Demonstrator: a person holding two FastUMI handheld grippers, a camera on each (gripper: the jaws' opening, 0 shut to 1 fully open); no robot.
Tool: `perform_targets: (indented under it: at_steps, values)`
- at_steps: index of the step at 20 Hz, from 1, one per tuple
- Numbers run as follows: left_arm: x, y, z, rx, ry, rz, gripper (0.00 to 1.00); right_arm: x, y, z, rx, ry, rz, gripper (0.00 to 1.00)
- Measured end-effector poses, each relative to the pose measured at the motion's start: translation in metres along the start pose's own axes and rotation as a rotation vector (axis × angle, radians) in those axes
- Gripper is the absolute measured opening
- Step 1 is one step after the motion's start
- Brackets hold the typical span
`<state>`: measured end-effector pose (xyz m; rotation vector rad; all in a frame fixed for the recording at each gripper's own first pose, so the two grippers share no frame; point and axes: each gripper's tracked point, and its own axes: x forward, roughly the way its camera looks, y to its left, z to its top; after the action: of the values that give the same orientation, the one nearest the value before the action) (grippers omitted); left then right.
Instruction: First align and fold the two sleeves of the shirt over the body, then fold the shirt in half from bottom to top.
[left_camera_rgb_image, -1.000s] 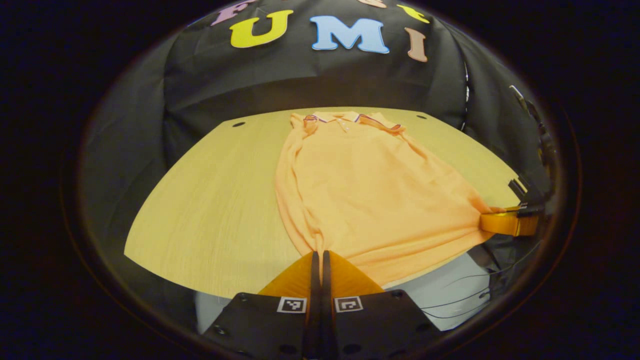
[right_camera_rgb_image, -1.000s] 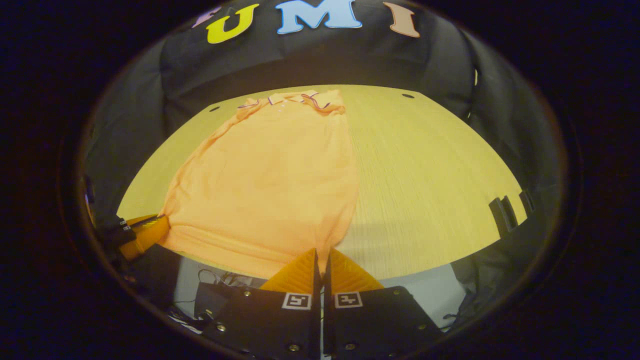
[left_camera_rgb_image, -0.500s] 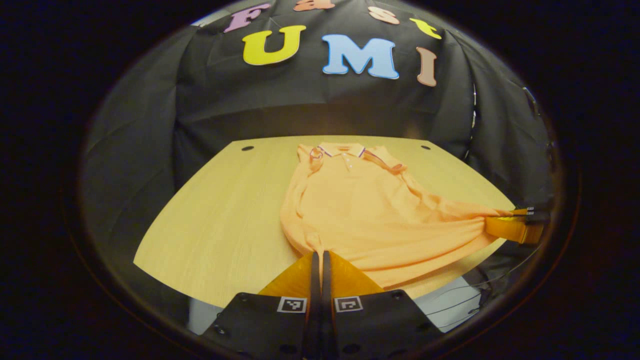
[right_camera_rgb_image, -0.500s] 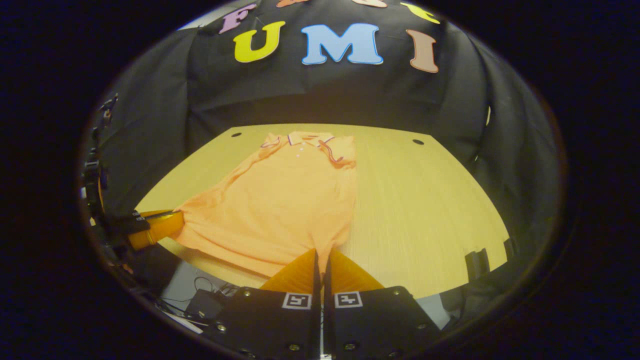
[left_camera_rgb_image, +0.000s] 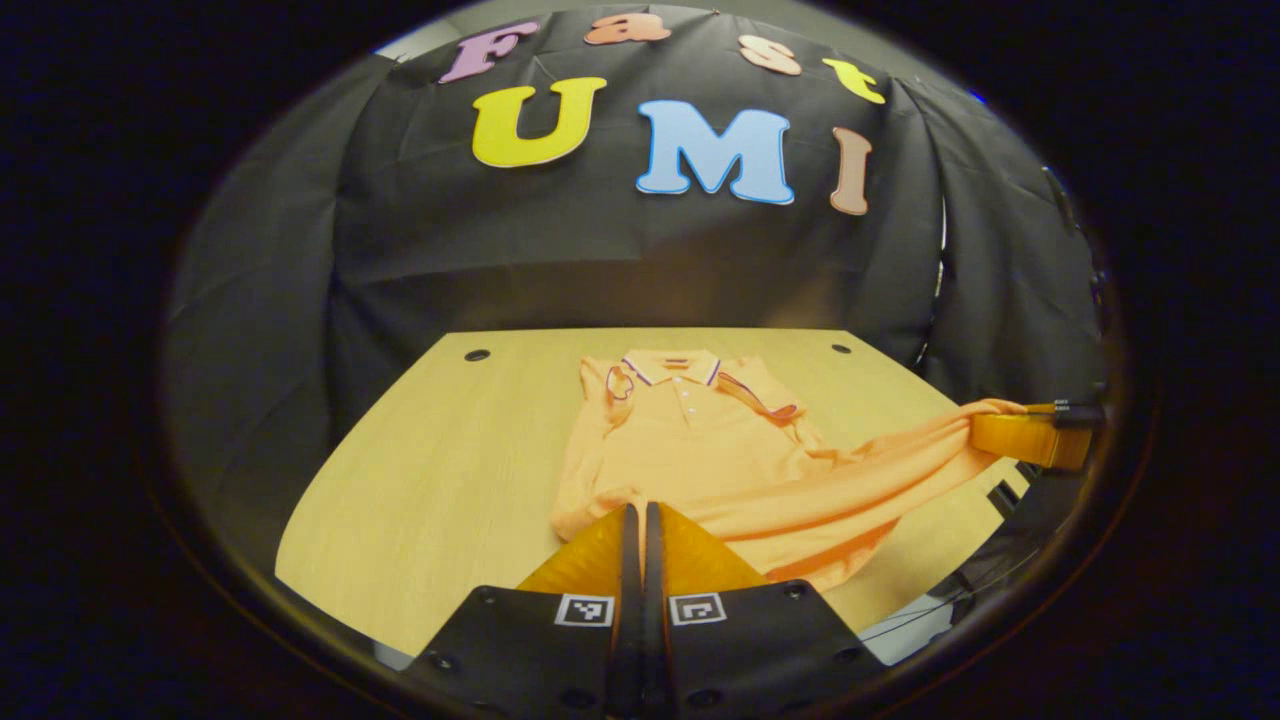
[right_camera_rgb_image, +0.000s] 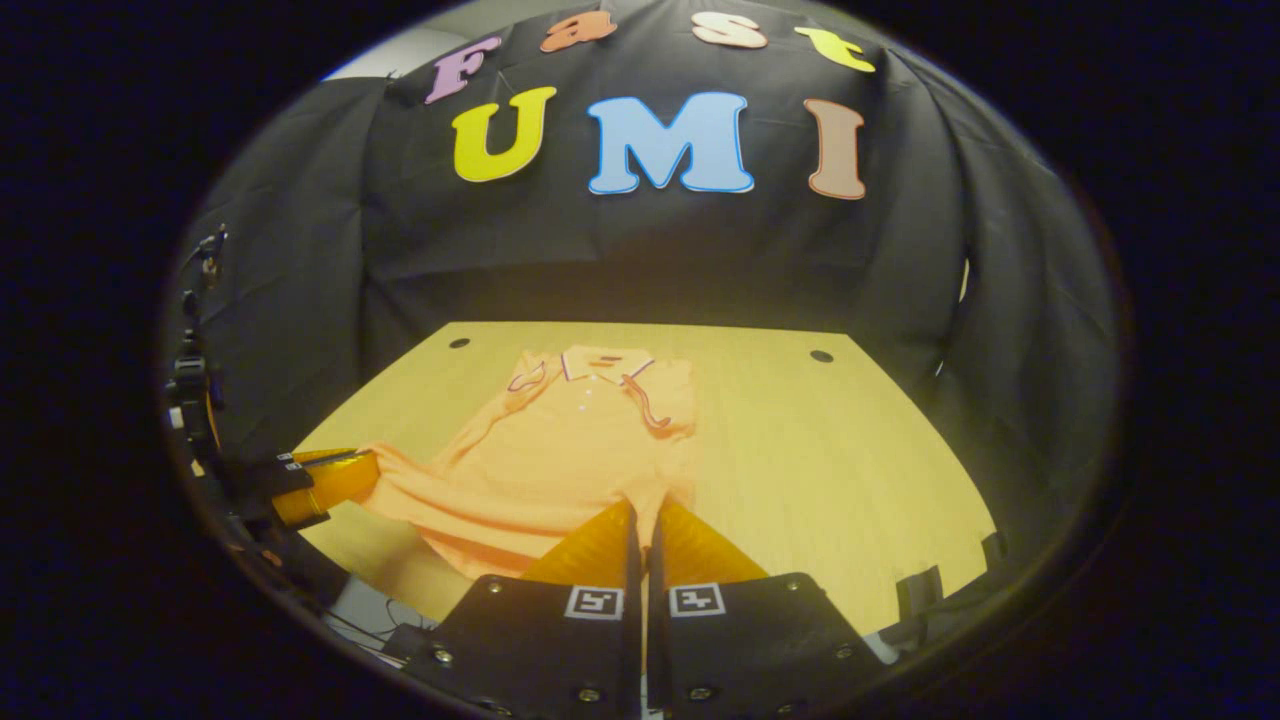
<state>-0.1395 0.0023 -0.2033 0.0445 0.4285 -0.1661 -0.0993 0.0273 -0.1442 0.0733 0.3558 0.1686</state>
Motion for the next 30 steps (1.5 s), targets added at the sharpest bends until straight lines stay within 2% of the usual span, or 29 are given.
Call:
perform_targets:
  at_steps: [8, 15, 16, 21, 26, 27, 30]
  values:
    - [0.066, 0.015, 0.076, -0.044, -0.047, -0.057, 0.06, 0.048, -0.005, 0.065, -0.014, -0.054, -0.048, 0.03]
    - [0.138, 0.03, 0.128, -0.025, -0.07, -0.084, 0.06, 0.107, -0.007, 0.12, -0.031, -0.087, -0.092, 0.03]
    - [0.148, 0.031, 0.135, -0.022, -0.073, -0.086, 0.06, 0.115, -0.007, 0.125, -0.036, -0.087, -0.096, 0.0]
    - [0.207, 0.042, 0.162, -0.005, -0.09, -0.105, 0.06, 0.163, -0.014, 0.148, -0.053, -0.083, -0.126, 0.03]
    - [0.265, 0.049, 0.183, 0.009, -0.108, -0.111, 0.06, 0.216, -0.025, 0.16, -0.019, -0.062, -0.14, 0.02]
    - [0.277, 0.05, 0.187, 0.01, -0.114, -0.112, 0.06, 0.226, -0.028, 0.163, -0.019, -0.065, -0.148, 0.0]
    - [0.307, 0.053, 0.192, 0.009, -0.124, -0.118, 0.07, 0.255, -0.034, 0.162, -0.004, -0.052, -0.156, 0.02]
